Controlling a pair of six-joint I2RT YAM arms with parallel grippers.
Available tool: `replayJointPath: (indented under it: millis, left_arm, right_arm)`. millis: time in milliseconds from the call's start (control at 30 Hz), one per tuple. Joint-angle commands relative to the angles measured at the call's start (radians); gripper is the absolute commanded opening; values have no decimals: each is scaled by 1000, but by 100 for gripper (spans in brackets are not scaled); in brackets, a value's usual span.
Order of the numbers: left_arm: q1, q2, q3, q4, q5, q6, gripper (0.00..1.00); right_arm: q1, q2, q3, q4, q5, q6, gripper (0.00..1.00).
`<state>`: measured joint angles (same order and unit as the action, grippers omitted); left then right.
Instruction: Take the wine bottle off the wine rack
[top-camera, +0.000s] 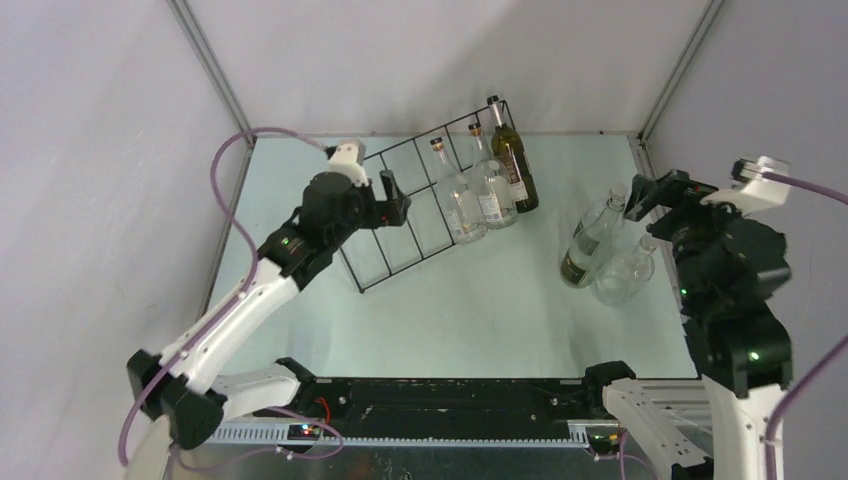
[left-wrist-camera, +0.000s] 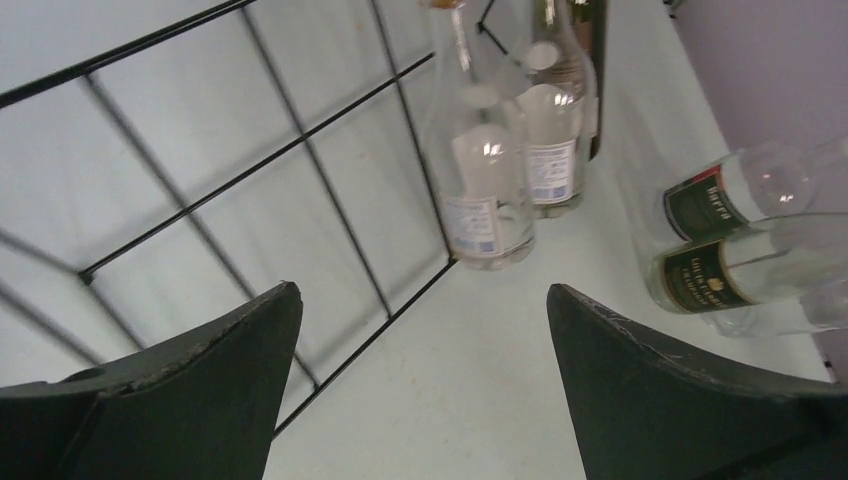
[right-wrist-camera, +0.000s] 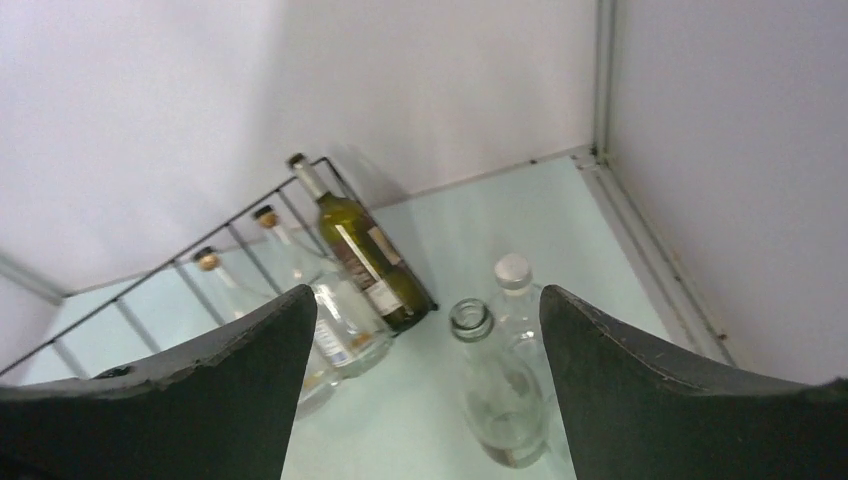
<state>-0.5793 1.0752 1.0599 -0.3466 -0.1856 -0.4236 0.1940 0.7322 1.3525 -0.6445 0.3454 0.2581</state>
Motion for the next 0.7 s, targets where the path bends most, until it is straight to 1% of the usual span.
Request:
replayJointPath:
  millis: [0,100,200,233,333,433,567,667]
  left_arm:
    - [9,167,136,98,127,24,100]
    - [9,273,215,142,160,31,100]
    - [9,399,295,197,175,71,99]
    - [9,424,344,201,174,78,99]
    - [9,543,440,199,171,101,99]
    - [10,619,527,199,156,96,93]
    - [12,712,584,216,140,72,86]
    - [13,751,611,213,125,56,84]
  right_arm:
    - [-3,28,129,-228,-153,70,84]
    - [-2,39,169,-300,-295,78,84]
    - [-1,36,167,-305,-449,65,83]
    - [1,33,161,-298,-536,58,83]
    - [9,14,141,-291,-655,50,82]
    - [14,-19,123,-290,-648,48,82]
    - [16,-43,130,-306,-605,42,81]
    - [16,-52,141,-321,-589,36,81]
